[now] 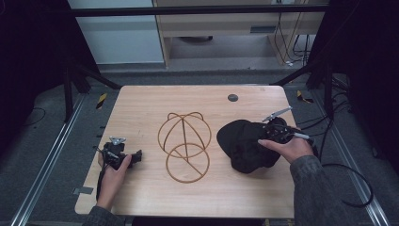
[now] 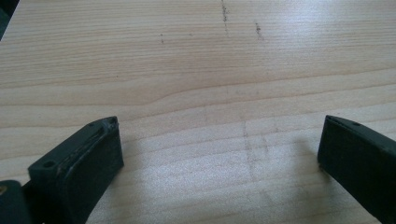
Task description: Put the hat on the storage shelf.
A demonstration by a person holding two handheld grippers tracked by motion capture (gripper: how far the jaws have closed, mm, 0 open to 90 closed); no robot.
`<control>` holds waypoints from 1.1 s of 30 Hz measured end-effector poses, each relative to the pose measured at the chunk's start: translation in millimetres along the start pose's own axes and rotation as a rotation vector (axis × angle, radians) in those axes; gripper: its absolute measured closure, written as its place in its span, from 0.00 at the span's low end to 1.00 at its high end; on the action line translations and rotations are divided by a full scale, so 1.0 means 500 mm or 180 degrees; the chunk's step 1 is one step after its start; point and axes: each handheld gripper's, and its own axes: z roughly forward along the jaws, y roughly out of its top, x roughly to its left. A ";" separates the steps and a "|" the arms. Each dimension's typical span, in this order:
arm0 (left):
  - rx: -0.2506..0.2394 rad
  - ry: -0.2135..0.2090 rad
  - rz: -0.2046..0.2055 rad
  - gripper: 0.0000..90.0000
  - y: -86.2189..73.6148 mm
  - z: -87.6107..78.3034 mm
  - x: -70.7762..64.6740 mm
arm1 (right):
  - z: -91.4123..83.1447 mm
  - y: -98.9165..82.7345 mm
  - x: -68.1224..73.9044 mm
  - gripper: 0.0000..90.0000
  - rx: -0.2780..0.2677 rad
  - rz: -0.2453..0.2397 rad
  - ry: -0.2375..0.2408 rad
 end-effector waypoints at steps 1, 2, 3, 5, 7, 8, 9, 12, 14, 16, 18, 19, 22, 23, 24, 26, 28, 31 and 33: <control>0.0000 0.0000 -0.0001 0.00 0.000 0.000 0.000 | 0.001 -0.001 -0.001 0.38 0.0011 -0.0012 0.0000; 0.0000 0.0000 0.0002 0.00 0.000 0.000 0.000 | 0.001 -0.001 -0.003 0.44 0.0014 -0.0018 0.0007; 0.0000 0.0000 0.0000 0.00 0.000 0.000 0.000 | 0.002 -0.001 -0.004 0.50 0.0015 -0.0008 0.0032; 0.0001 -0.0001 0.0001 0.00 0.000 0.000 0.000 | 0.003 -0.002 -0.005 0.63 0.0012 -0.0016 0.0073; 0.0000 0.0000 0.0001 0.00 0.000 0.000 0.000 | 0.002 -0.002 -0.006 0.73 0.0012 -0.0040 0.0115; 0.0000 0.0001 0.0002 0.00 0.000 0.000 0.000 | 0.001 -0.002 -0.007 0.79 -0.0006 -0.0043 0.0134; 0.0001 0.0000 0.0001 0.00 0.000 0.000 0.000 | 0.001 -0.001 -0.008 0.83 -0.0035 -0.0049 0.0150; 0.0001 0.0000 0.0002 0.00 0.000 0.000 0.000 | -0.001 0.003 -0.010 0.91 -0.0044 -0.0035 0.0186; 0.0001 -0.0001 0.0004 0.00 0.000 0.000 0.000 | -0.001 0.003 -0.010 0.91 -0.0043 -0.0039 0.0183; 0.0001 -0.0001 0.0004 0.00 0.000 0.000 0.000 | -0.006 0.009 -0.013 0.94 -0.0030 -0.0024 0.0179; 0.0001 -0.0002 0.0003 0.00 0.000 0.000 0.000 | -0.009 0.011 -0.014 0.94 -0.0040 -0.0020 0.0185; 0.0001 -0.0004 0.0004 0.00 0.000 0.000 0.000 | -0.013 0.015 -0.015 0.95 -0.0029 0.0009 0.0193; 0.0006 -0.0009 0.0011 0.00 0.000 -0.001 0.000 | -0.026 0.026 -0.017 0.96 -0.0028 0.0052 0.0202; 0.0006 -0.0010 0.0013 0.00 0.000 -0.001 0.000 | -0.031 0.030 -0.018 0.96 -0.0027 0.0055 0.0205; 0.0014 -0.0011 0.0014 0.00 0.000 -0.001 0.000 | -0.042 0.039 -0.018 0.96 -0.0021 0.0107 0.0227; 0.0011 -0.0012 0.0015 0.00 0.000 -0.001 0.000 | -0.046 0.042 -0.018 0.96 -0.0017 0.0124 0.0233; 0.0010 -0.0015 0.0017 0.00 0.000 -0.001 0.000 | -0.056 0.050 -0.016 0.96 -0.0017 0.0158 0.0265; 0.0008 -0.0014 0.0017 0.00 0.000 -0.001 0.000 | -0.070 0.061 -0.013 0.96 -0.0012 0.0183 0.0282; 0.0008 -0.0014 0.0019 0.00 0.000 -0.001 0.000 | -0.084 0.070 -0.011 0.97 -0.0065 0.0192 0.0292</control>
